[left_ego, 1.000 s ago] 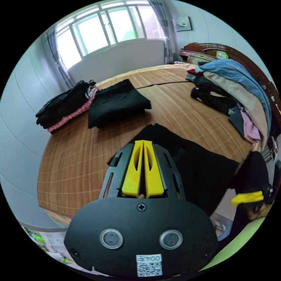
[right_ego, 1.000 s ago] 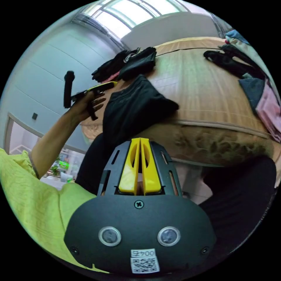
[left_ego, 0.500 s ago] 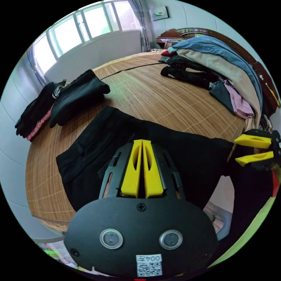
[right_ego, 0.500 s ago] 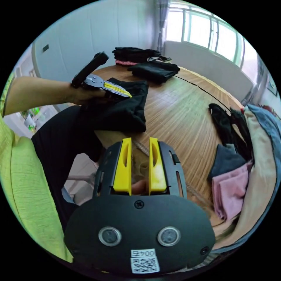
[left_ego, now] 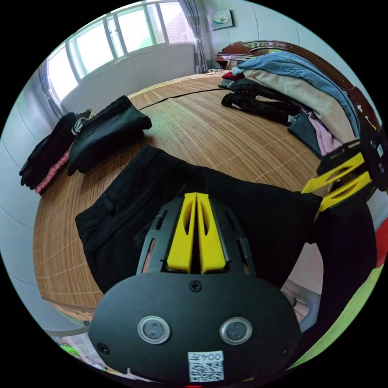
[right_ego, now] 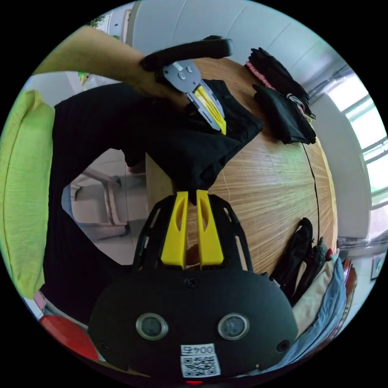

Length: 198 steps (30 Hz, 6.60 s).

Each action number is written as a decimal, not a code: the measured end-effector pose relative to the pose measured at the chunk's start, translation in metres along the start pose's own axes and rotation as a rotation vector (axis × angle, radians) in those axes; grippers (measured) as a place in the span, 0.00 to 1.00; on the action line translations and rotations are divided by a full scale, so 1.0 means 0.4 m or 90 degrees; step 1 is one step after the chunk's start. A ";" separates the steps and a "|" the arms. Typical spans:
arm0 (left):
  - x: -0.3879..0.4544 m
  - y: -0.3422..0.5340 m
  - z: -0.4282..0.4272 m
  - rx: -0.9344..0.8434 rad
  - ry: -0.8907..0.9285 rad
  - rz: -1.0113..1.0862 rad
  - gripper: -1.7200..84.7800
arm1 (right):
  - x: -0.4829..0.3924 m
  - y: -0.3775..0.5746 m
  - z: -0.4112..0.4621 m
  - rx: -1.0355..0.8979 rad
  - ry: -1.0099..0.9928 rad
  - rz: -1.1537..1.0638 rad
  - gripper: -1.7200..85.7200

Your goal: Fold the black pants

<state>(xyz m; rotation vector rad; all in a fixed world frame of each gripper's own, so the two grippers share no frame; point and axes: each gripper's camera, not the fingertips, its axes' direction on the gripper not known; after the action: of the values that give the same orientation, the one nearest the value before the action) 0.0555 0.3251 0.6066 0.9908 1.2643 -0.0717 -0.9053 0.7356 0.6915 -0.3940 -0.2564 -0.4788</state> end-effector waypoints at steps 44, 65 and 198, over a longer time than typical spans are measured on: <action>-0.533 -0.015 -0.323 0.069 0.166 -0.043 0.02 | -0.100 0.493 -0.049 0.250 -0.101 0.686 0.03; -0.645 0.634 -0.427 0.017 0.336 -0.631 0.02 | 0.049 0.055 0.333 0.176 -0.543 0.766 0.08; -0.697 0.272 -0.290 -0.070 0.340 -0.494 0.15 | 0.421 0.138 0.662 0.230 -0.495 0.605 0.21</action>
<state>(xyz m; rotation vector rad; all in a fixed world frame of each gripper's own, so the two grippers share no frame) -0.0720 0.3388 0.9006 0.3769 2.0693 -0.3502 -0.7724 0.8265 0.9665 -0.2890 -0.8367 0.6781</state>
